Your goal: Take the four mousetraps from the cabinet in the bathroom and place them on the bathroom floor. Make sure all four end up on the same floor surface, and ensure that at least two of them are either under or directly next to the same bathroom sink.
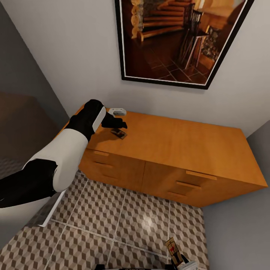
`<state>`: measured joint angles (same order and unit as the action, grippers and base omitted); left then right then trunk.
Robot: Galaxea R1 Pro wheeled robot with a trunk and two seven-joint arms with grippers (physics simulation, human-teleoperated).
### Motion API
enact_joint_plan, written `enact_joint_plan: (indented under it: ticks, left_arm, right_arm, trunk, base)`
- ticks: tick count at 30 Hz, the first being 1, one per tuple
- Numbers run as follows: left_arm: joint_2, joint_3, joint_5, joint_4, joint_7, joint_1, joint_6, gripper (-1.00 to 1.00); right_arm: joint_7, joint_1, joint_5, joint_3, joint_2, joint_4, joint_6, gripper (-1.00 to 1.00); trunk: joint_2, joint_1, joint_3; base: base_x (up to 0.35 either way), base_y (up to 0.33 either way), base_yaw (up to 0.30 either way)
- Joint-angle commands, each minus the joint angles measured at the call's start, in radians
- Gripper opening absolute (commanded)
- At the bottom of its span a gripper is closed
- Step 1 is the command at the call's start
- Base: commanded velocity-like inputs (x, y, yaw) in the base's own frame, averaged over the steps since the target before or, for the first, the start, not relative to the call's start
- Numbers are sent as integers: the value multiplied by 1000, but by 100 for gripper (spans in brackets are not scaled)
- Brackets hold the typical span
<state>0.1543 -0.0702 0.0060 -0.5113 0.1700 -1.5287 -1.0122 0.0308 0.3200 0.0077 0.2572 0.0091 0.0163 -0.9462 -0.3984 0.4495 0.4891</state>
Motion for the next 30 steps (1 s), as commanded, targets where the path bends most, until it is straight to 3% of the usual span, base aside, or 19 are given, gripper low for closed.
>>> enact_joint_plan:
  ticks: [1, 13, 18, 21, 24, 30]
  left_arm:
    - [-1, -3, 0, 0, 2, -1, -3, 100]
    - [-2, -2, -5, 6, -2, -1, 1, 100]
    - [-2, 5, -5, -5, -132, -1, 1, 100]
    - [-2, 31, -1, -7, -175, -1, 1, 100]
    - [-2, 95, 3, -8, -197, -1, 1, 100]
    - [-1, 125, 4, -9, -204, -1, 1, 100]
  right_arm:
    - [6, 1, -2, -3, 0, -1, -3, -100]
    - [6, 1, -2, -3, 0, -1, -3, -100]
    - [6, 1, -2, -3, 0, -1, -3, -100]
    - [6, 1, -2, -3, 0, -1, -3, -100]
    - [6, 1, -2, -3, 1, -1, -3, -100]
    - [6, 1, -2, -3, 2, -1, -3, -100]
  trunk:
    - [-2, 1, 1]
    - [-2, 1, 1]
    - [-2, 1, 1]
    - [-2, 1, 1]
    - [-2, 1, 1]
    - [-2, 1, 1]
  base:
    - [0, 0, 0]
    - [0, 0, 0]
    - [0, 0, 0]
    - [0, 0, 0]
    - [0, 0, 0]
    - [0, 0, 0]
